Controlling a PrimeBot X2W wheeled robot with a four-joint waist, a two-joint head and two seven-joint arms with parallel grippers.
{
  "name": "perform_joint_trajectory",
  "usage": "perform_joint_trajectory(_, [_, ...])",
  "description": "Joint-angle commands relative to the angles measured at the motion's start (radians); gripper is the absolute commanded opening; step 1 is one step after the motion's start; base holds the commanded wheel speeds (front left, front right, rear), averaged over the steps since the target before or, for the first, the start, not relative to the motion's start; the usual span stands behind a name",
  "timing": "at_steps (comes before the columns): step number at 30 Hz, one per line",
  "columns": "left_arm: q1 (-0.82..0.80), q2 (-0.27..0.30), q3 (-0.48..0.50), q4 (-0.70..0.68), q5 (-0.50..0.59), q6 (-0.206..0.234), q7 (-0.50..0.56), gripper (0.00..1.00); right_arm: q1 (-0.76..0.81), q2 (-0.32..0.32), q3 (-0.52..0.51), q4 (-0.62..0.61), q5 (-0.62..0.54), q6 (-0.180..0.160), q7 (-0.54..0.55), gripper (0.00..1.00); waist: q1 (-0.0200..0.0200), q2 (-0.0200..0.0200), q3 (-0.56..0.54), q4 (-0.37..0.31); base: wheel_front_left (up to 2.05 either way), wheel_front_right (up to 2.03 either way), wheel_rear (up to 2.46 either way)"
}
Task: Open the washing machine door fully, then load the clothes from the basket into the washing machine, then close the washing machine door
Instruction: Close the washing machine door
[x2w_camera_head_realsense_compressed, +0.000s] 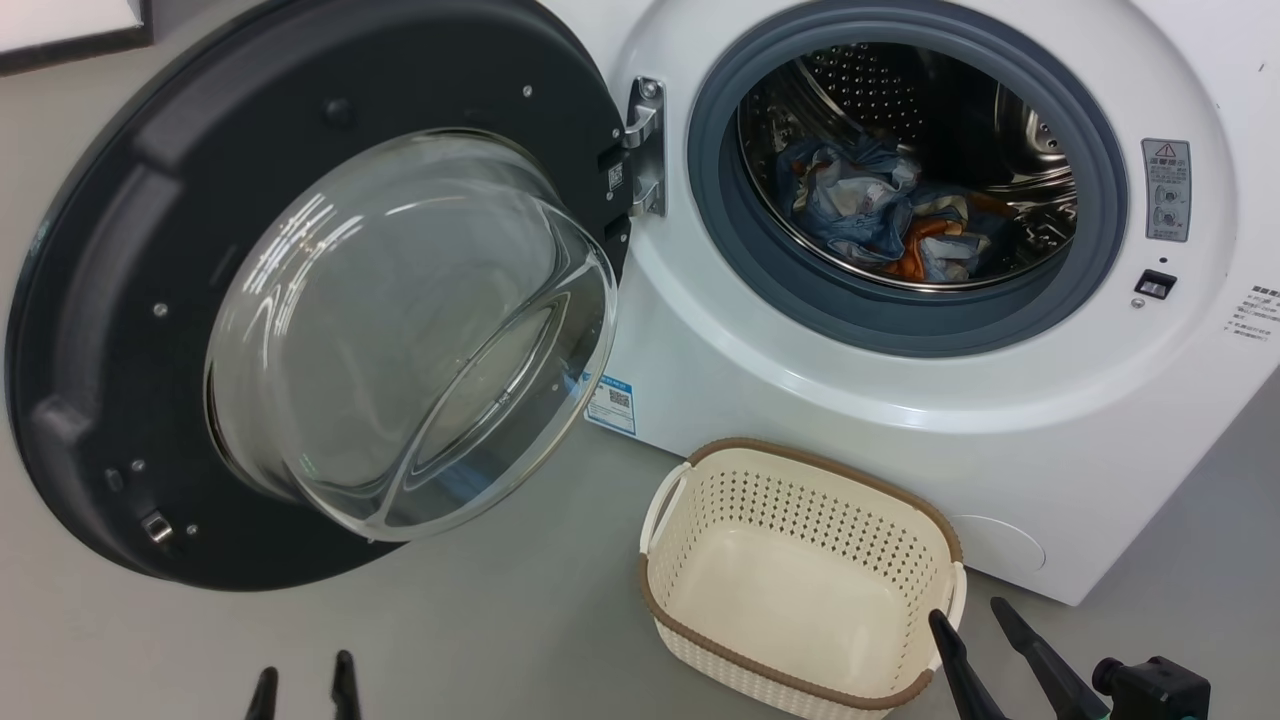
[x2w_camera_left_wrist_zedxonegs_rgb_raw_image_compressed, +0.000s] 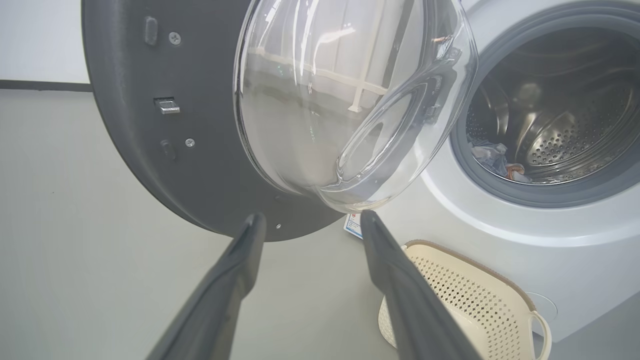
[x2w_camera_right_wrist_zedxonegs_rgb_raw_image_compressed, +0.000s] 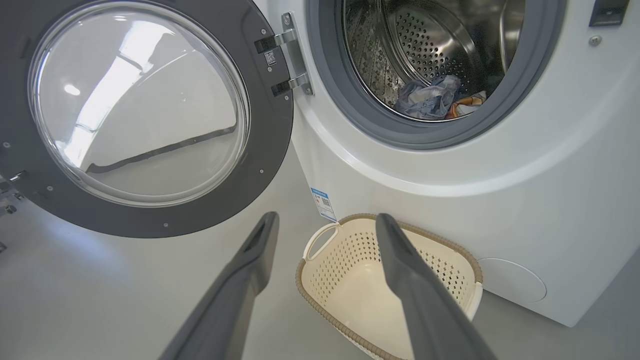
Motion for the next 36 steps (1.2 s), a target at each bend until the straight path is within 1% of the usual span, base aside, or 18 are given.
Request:
perform_joint_trajectory(1, [-0.004, 0.005, 0.049, -0.023, -0.023, 0.013, -0.006, 0.76, -0.046, -0.02, 0.023, -0.019, -0.006, 0.002, -0.012, 1.0, 0.0, 0.0, 0.0, 0.0, 0.0, 0.0, 0.0])
perform_joint_trajectory(2, [-0.004, 0.005, 0.066, -0.019, -0.048, 0.019, -0.006, 0.4, -0.046, -0.019, 0.024, -0.019, -0.005, 0.002, -0.012, 1.0, 0.0, 0.0, -0.001, 0.0, 0.0, 0.0, 0.0])
perform_joint_trajectory(3, [-0.004, 0.005, 0.089, -0.016, -0.078, 0.024, -0.006, 0.14, -0.045, -0.019, 0.024, -0.019, -0.005, 0.002, -0.012, 1.0, 0.0, 0.0, -0.001, 0.0, 0.0, 0.0, 0.0])
perform_joint_trajectory(4, [-0.005, 0.005, 0.117, -0.013, -0.099, 0.027, -0.006, 0.0, -0.044, -0.018, 0.024, -0.019, -0.005, 0.002, -0.012, 1.0, 0.0, 0.0, -0.002, 0.0, 0.0, 0.0, 0.0])
perform_joint_trajectory(7, [-0.012, 0.005, 0.212, -0.005, -0.133, 0.025, -0.006, 0.0, -0.04, -0.017, 0.021, -0.02, -0.005, 0.002, -0.012, 1.0, 0.0, 0.0, -0.002, 0.0, 0.0, 0.0, 0.0])
perform_joint_trajectory(10, [-0.028, 0.005, 0.32, 0.006, -0.163, 0.009, -0.006, 0.0, -0.035, -0.015, 0.016, -0.02, -0.005, 0.002, -0.012, 1.0, 0.0, 0.0, -0.001, 0.0, 0.0, 0.0, 0.0])
perform_joint_trajectory(15, [-0.083, 0.005, 0.5, 0.047, -0.214, -0.046, -0.006, 0.0, -0.029, -0.009, 0.008, -0.023, -0.009, 0.002, -0.012, 1.0, 0.0, 0.0, 0.0, 0.0, 0.0, 0.0, 0.0])
perform_joint_trajectory(19, [-0.16, 0.038, 0.612, 0.106, -0.269, -0.084, -0.006, 0.0, -0.027, -0.003, 0.005, -0.024, -0.01, 0.002, -0.012, 1.0, 0.0, 0.0, 0.003, -0.001, 0.0, 0.0, 0.0])
perform_joint_trajectory(20, [-0.178, 0.056, 0.629, 0.127, -0.284, -0.089, -0.006, 0.0, -0.027, -0.001, 0.005, -0.024, -0.01, 0.002, -0.012, 1.0, 0.0, 0.0, 0.003, -0.001, 0.0, 0.0, 0.0])
perform_joint_trajectory(21, [-0.178, 0.056, 0.629, 0.127, -0.284, -0.089, -0.006, 0.0, -0.027, -0.001, 0.005, -0.024, -0.01, 0.002, -0.012, 1.0, 0.0, 0.0, 0.003, -0.001, 0.0, 0.0, 0.0])
perform_joint_trajectory(23, [-0.224, 0.095, 0.665, 0.17, -0.332, -0.096, 0.008, 0.0, -0.028, 0.002, 0.004, -0.024, -0.011, 0.002, -0.012, 1.0, 0.0, 0.0, 0.003, -0.002, 0.0, 0.0, 0.0])
perform_joint_trajectory(26, [-0.302, 0.174, 0.711, 0.24, -0.395, -0.1, 0.054, 0.0, -0.028, 0.006, 0.003, -0.023, -0.011, 0.002, -0.012, 1.0, 0.0, 0.0, 0.002, -0.003, 0.0, 0.0, 0.0])
perform_joint_trajectory(30, [-0.409, 0.254, 0.759, 0.323, -0.476, -0.071, 0.134, 0.0, -0.029, 0.01, 0.001, -0.023, -0.011, 0.002, -0.012, 1.0, 0.0, 0.0, 0.003, -0.006, 0.0, 0.0, 0.0])
perform_joint_trajectory(31, [-0.465, 0.303, 0.781, 0.386, -0.508, -0.062, 0.163, 0.0, -0.031, 0.012, 0.004, -0.022, -0.012, 0.002, -0.012, 1.0, 0.0, 0.0, 0.004, -0.01, 0.0, 0.0, 0.0])
perform_joint_trajectory(36, [-0.601, 0.386, 0.814, 0.523, -0.592, -0.062, 0.229, 0.0, -0.04, 0.015, 0.011, -0.02, -0.009, 0.002, -0.012, 1.0, 0.0, 0.0, 0.003, -0.029, 0.0, 0.0, 0.0])
